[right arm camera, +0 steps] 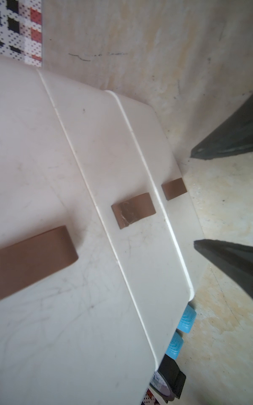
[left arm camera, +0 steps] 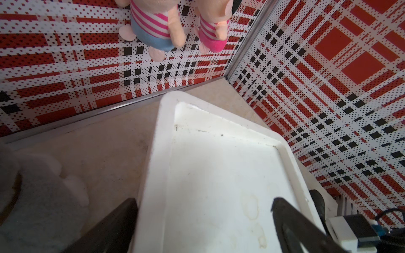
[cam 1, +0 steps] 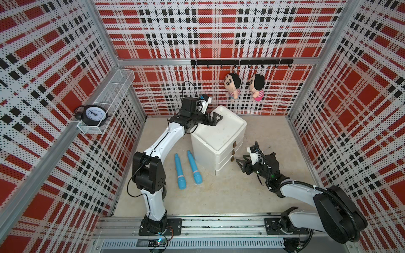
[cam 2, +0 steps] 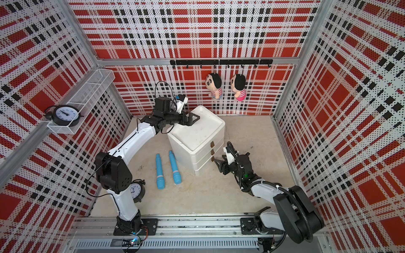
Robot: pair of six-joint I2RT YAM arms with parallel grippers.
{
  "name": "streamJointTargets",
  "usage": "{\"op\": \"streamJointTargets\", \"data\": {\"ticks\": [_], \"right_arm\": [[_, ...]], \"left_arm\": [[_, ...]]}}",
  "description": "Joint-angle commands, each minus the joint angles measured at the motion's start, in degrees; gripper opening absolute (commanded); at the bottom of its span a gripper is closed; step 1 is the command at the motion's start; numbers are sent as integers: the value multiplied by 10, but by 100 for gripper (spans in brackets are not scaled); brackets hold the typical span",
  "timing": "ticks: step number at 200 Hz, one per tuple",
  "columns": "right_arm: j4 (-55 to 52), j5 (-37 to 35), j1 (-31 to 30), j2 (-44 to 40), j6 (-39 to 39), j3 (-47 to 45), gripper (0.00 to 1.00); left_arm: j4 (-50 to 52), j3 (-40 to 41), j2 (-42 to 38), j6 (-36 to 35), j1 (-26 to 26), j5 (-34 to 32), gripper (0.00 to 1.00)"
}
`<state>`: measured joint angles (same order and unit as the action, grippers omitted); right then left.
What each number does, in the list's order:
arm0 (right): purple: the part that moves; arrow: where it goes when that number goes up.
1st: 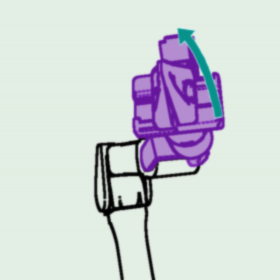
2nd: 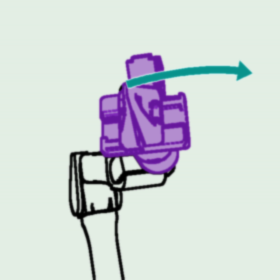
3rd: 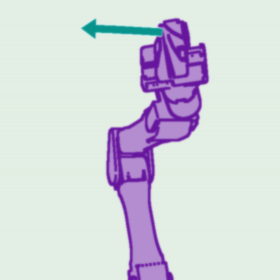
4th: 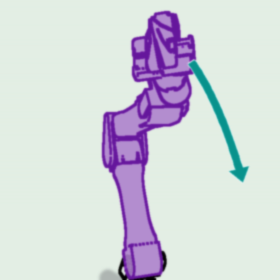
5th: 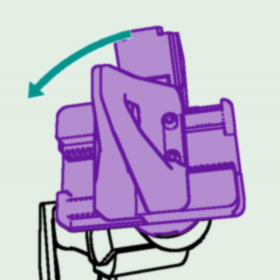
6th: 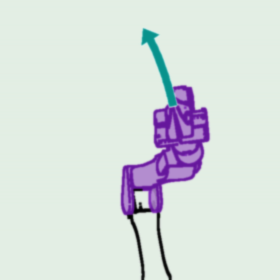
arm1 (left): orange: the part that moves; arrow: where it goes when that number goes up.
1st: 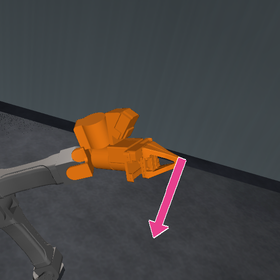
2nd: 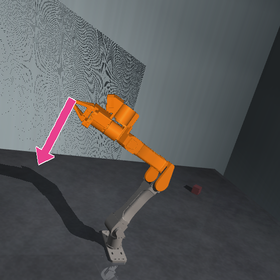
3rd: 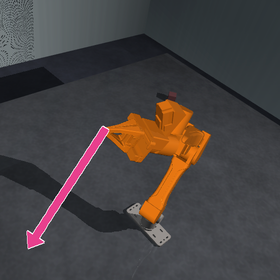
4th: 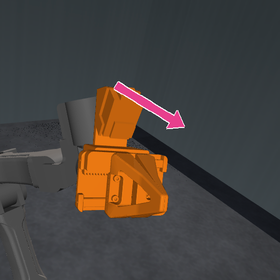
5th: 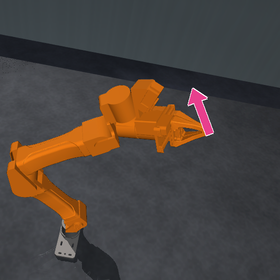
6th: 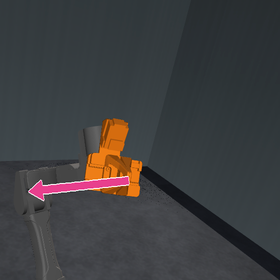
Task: Take the microphone out of the drawer
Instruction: Open the drawer in the storage box.
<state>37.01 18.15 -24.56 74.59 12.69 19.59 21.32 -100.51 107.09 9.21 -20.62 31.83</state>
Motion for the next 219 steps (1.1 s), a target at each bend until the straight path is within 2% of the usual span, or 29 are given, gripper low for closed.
{"op": "streamJointTargets", "data": {"ticks": [1,41,140,219], "right_arm": [[107,22,2,31,-26,-7,56],[167,38,3,85,-28,1,53],[180,59,2,178,-25,67,43],[180,67,3,188,-23,86,33]], "left_arm": [[16,15,-9,11,-9,38,98],[16,15,-8,11,-10,37,98],[19,16,-9,10,-13,37,98],[19,15,-6,9,-13,39,98]]}}
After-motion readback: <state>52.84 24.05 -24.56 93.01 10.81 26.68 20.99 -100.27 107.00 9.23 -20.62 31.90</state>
